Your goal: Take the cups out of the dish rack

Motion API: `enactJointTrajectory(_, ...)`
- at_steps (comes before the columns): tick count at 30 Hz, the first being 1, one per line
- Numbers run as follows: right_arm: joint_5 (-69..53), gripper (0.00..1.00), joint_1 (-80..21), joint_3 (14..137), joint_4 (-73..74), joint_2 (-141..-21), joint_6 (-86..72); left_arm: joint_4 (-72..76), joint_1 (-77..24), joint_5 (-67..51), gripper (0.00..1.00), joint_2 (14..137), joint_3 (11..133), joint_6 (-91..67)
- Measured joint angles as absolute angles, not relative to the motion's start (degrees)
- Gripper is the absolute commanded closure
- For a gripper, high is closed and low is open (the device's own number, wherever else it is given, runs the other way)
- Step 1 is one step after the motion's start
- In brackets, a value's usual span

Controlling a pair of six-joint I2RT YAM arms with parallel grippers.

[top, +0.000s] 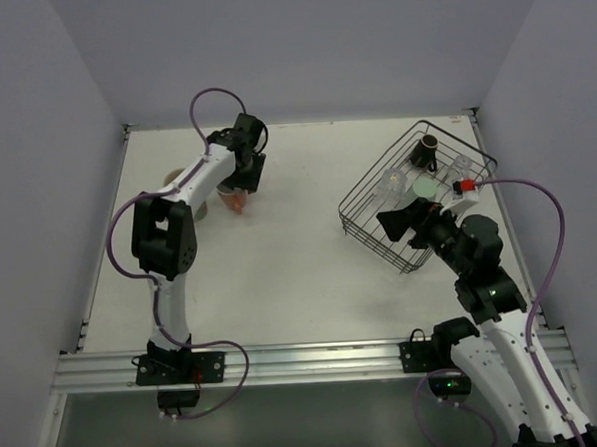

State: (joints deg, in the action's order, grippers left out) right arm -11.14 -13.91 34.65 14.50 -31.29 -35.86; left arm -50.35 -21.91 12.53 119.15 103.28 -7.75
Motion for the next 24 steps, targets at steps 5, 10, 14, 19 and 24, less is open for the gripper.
enactJointTrajectory(5, -8.23, 0.03, -13.91, 36.60, 15.97, -31.53, -34.59, -49.74, -21.91, 12.64, 0.23, 117.95, 103.26, -7.92)
enactJointTrajectory(10, -5.15, 0.01, -13.93, 36.97, 16.88, -31.57, -34.20, -47.48, -21.93, 12.23, 0.00, 113.49, 103.26, -8.49)
enactJointTrajectory(14, -1.43, 0.01, -13.93, 37.30, 18.46, -32.60, -33.67, -43.86, -22.44, 10.57, 0.00, 106.98, 102.41, -8.99)
enactJointTrajectory(19, 3.95, 0.01, -13.93, 37.76, 19.42, -35.29, -33.06, -34.24, -27.22, 4.73, 0.00, 92.75, 94.11, -10.35)
enactJointTrajectory(24, 10.92, 0.01, -13.93, 40.21, 20.12, -41.04, -31.81, -24.45, -35.92, -4.67, 0.00, 77.84, 84.40, -12.23)
